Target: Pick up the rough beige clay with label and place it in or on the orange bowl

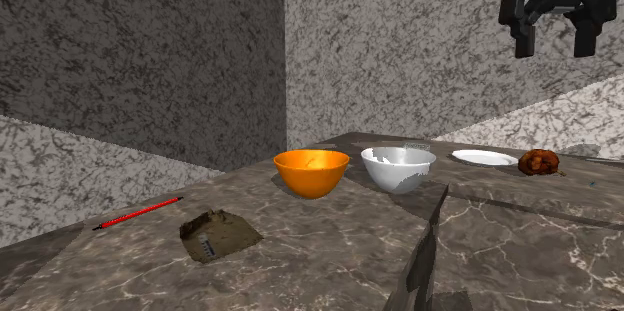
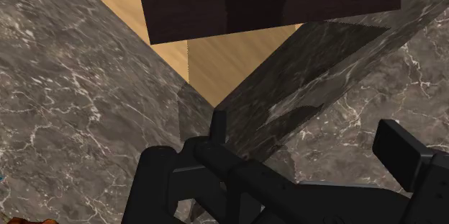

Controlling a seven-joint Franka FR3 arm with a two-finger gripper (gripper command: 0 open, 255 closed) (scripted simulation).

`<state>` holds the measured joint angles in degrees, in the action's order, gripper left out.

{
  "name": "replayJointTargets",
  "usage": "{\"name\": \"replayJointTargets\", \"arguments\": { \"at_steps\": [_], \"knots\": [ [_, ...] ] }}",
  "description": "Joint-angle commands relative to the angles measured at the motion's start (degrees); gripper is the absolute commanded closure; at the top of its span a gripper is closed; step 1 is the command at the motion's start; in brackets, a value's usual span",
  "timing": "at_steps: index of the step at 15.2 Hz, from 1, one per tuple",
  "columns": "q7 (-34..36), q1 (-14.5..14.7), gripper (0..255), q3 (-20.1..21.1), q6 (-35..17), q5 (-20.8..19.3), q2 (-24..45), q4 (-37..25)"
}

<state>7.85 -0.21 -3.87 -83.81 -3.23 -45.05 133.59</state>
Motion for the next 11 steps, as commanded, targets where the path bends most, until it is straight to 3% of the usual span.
{"name": "replayJointTargets", "arguments": {
  "at_steps": [1, 11],
  "knots": [
    [0.0, 0.0, 0, 0.0, 0.0, 0.0, 0.0, 0.0],
    [16.3, 2.8, 0, 12.1, -10.9, 8.2, 7.1, 3.1]
  ]
}}
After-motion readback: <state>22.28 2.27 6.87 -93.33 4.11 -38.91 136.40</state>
